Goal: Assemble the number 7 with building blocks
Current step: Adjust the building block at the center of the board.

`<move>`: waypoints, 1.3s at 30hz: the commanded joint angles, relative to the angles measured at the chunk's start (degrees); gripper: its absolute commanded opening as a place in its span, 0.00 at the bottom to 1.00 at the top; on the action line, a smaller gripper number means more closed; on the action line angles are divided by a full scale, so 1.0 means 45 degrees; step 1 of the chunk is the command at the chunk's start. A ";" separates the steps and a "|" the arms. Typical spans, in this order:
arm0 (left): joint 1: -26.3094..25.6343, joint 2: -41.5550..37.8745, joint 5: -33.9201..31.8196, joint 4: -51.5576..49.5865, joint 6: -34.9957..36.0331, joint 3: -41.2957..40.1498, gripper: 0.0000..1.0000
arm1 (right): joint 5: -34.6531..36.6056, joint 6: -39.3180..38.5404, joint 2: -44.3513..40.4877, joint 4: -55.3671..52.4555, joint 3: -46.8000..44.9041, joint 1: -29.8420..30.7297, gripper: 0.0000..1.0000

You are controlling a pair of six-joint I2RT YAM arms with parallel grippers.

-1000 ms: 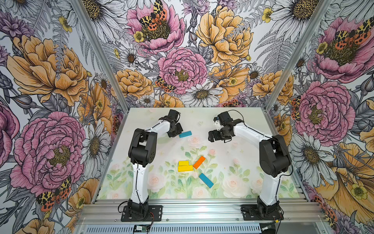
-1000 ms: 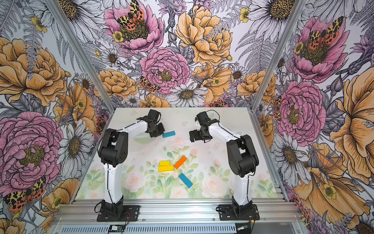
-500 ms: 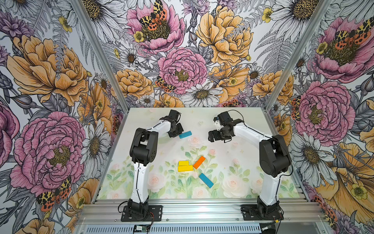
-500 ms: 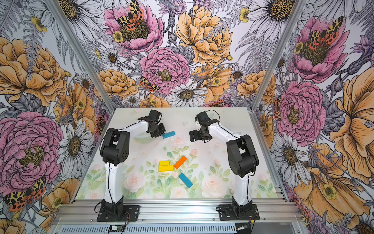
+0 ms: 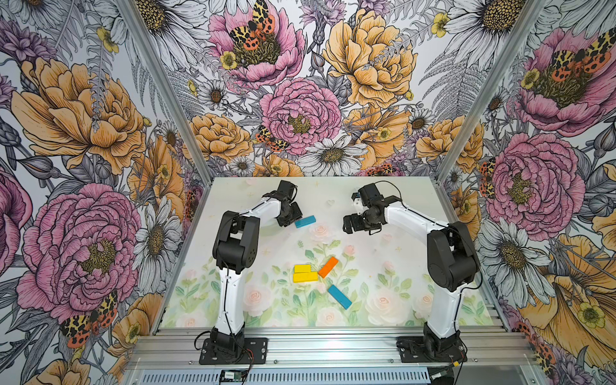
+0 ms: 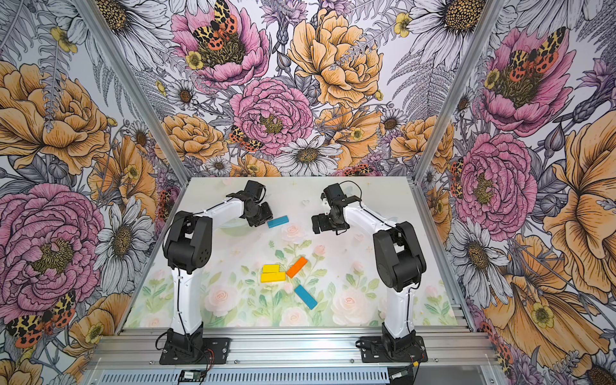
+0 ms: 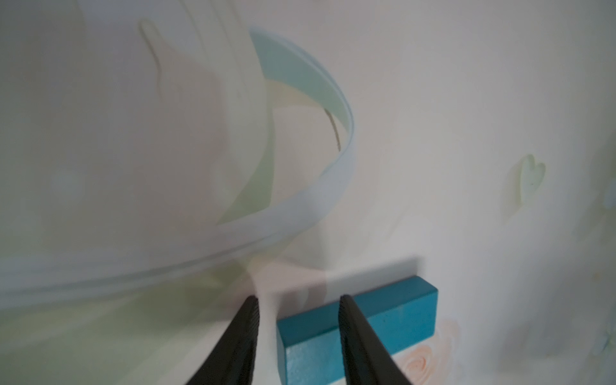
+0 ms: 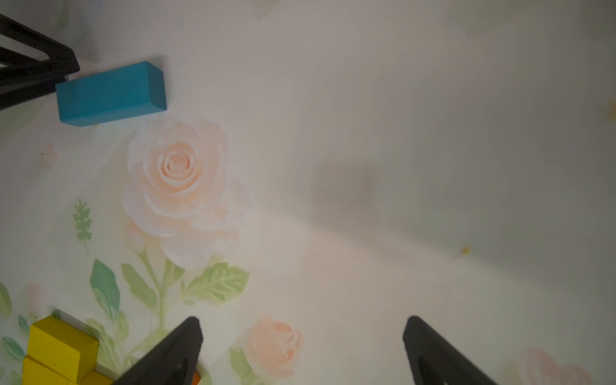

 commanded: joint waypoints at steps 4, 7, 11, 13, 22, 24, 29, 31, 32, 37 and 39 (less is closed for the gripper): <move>-0.0166 -0.0846 0.0063 0.0007 -0.0438 -0.0590 0.40 | -0.0114 -0.0134 0.0346 0.0100 0.0184 -0.0088 0.98; -0.0208 -0.0852 0.0014 0.0039 -0.0447 -0.0597 0.38 | -0.0112 -0.0149 0.0323 0.0102 0.0179 -0.0086 0.98; -0.0224 -0.0647 0.0221 0.0173 -0.0553 -0.0441 0.32 | -0.0162 -0.0139 0.0343 0.0102 0.0161 -0.0074 0.98; -0.0247 -0.0593 0.0292 0.0235 -0.0629 -0.0399 0.32 | -0.0133 -0.0135 0.0318 0.0101 0.0159 -0.0074 0.98; -0.0267 -0.0410 0.0346 0.0416 -0.0749 -0.0330 0.31 | -0.0075 -0.0134 0.0213 0.0097 0.0070 -0.0075 0.98; -0.0267 -0.0324 0.0409 0.0450 -0.0800 -0.0251 0.31 | -0.0092 -0.0116 0.0221 0.0102 0.0062 -0.0078 0.98; -0.0283 -0.0124 0.0433 0.0546 -0.0876 0.0015 0.30 | -0.0112 -0.0115 0.0138 0.0078 -0.0006 -0.0089 0.98; -0.0271 -0.0176 0.0411 0.0548 -0.0869 0.0097 0.31 | -0.0076 -0.0139 0.0066 0.0072 -0.0092 -0.0072 0.98; -0.0271 -0.0248 0.0357 0.0531 -0.0869 0.0082 0.39 | -0.0070 -0.0165 0.0019 0.0072 -0.0158 -0.0081 0.98; -0.0278 -0.1023 0.0274 0.0527 -0.1279 -0.0566 0.59 | 0.0025 -0.0164 -0.0130 0.0102 -0.0382 -0.0087 0.98; -0.0322 -0.1381 0.0276 0.0543 -0.1443 -0.0914 0.61 | 0.0044 -0.0137 -0.0143 0.0101 -0.0452 -0.0083 0.98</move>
